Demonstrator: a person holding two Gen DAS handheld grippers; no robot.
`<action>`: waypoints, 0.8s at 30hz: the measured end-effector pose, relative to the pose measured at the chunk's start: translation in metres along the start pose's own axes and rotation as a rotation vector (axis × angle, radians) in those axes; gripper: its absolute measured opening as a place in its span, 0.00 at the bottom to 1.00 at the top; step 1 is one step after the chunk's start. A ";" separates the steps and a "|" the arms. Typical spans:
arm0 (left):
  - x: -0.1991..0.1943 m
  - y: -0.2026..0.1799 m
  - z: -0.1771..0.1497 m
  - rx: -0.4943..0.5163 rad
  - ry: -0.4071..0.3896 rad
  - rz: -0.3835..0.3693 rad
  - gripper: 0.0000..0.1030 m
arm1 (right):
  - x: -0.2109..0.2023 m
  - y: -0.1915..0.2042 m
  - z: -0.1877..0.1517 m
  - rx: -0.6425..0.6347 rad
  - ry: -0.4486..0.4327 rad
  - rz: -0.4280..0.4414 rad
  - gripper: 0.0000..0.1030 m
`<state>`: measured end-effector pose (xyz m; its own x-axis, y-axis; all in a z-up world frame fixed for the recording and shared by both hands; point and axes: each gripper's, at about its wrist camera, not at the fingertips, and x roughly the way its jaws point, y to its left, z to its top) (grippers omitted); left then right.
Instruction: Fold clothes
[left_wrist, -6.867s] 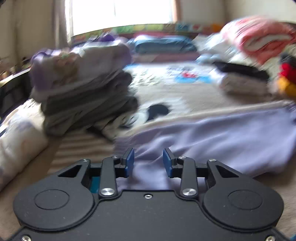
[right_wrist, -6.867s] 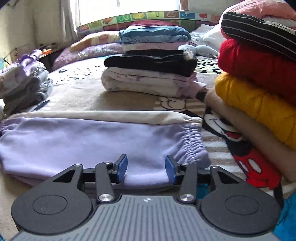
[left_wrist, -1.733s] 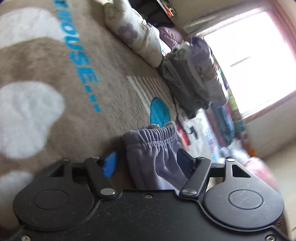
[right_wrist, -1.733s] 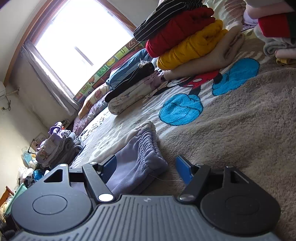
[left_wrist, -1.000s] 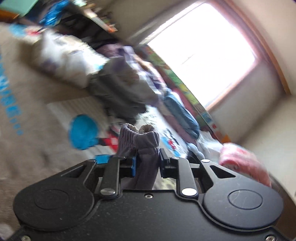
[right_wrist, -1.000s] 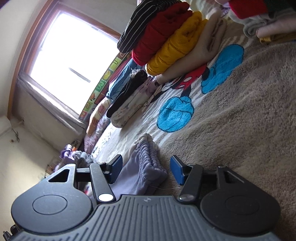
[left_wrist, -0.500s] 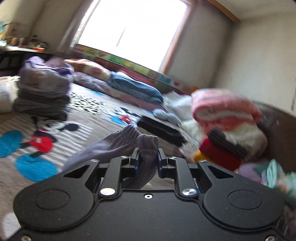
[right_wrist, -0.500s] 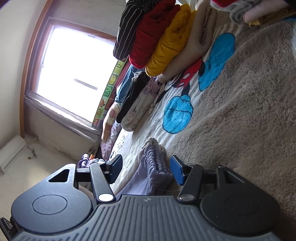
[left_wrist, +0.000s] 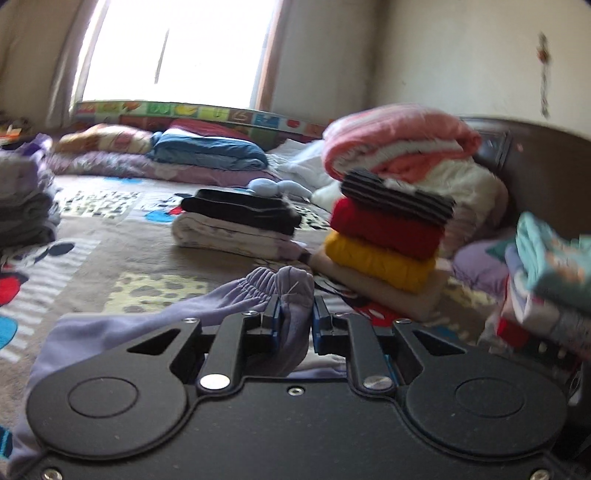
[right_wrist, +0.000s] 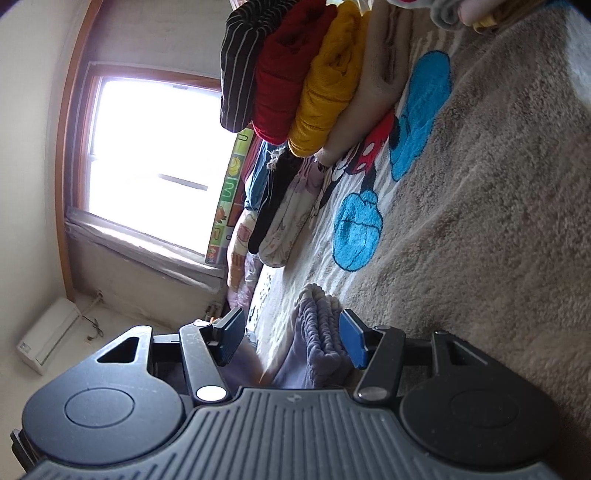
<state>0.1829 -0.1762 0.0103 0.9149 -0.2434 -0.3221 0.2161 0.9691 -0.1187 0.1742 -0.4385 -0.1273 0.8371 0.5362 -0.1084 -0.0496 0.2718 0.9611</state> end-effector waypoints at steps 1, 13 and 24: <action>0.003 -0.007 -0.004 0.031 0.000 0.002 0.13 | 0.000 -0.001 0.001 0.005 0.000 0.004 0.55; 0.003 -0.047 -0.046 0.251 0.089 -0.190 0.50 | -0.009 -0.012 0.011 0.087 -0.038 0.063 0.54; -0.045 0.067 -0.042 0.142 0.051 0.067 0.42 | 0.001 0.085 -0.018 -0.581 -0.075 -0.007 0.52</action>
<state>0.1420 -0.1014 -0.0224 0.9111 -0.1767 -0.3724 0.2049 0.9781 0.0372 0.1606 -0.4005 -0.0502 0.8739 0.4802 -0.0759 -0.3165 0.6804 0.6609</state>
